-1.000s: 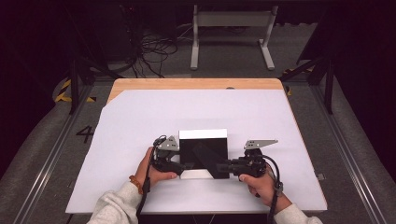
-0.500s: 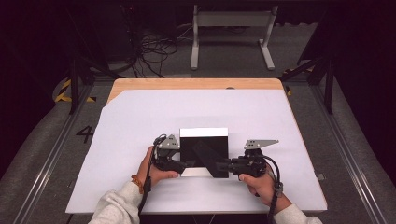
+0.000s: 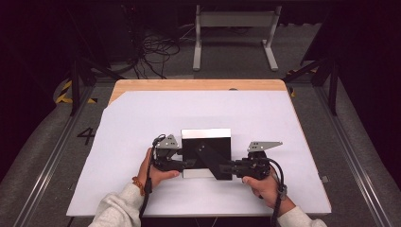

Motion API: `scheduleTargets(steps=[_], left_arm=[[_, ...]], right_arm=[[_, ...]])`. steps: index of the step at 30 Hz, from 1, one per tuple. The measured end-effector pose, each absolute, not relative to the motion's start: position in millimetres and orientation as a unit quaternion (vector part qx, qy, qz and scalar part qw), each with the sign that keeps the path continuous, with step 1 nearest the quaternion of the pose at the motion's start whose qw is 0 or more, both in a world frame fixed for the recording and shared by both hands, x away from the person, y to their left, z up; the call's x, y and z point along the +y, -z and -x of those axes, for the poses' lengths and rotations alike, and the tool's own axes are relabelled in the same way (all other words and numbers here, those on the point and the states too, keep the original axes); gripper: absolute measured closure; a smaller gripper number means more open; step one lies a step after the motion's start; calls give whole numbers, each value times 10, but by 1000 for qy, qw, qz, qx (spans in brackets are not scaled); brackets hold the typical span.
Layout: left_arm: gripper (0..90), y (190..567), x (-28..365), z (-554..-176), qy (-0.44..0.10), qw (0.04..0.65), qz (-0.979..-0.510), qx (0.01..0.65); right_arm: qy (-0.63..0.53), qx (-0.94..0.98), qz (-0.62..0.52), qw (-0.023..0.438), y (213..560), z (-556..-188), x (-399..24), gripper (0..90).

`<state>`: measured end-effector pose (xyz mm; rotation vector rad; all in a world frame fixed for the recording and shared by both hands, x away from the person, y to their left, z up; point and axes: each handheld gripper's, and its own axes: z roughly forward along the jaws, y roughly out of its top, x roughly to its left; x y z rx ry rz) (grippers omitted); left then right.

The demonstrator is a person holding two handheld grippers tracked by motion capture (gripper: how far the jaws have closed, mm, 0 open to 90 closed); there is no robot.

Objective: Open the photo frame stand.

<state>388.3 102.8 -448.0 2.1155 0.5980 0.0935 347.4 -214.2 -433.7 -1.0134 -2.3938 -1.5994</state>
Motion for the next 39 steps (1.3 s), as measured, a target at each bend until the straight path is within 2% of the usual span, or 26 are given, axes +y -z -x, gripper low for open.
scheduleTargets(steps=[9,16,22,25,34,39], left_arm=[[515,4400,986,-3886,-94,458,-849,247],[516,4374,936,-3874,-126,452,-849,243],[522,4402,952,-3873,-117,460,-846,245],[476,4445,932,-3885,-95,456,-851,243],[434,4569,874,-3895,-58,432,-871,226],[513,4633,807,-3870,-54,403,-888,214]], right_arm=[[513,-794,326,6,4287,-3471,-2109,745],[506,-798,326,-13,4291,-3477,-2116,754],[503,-801,322,-18,4289,-3456,-2110,754],[505,-802,319,-16,4292,-3446,-2113,753],[501,-808,308,-23,4285,-3410,-2102,754],[500,-810,306,-26,4282,-3401,-2098,753]])
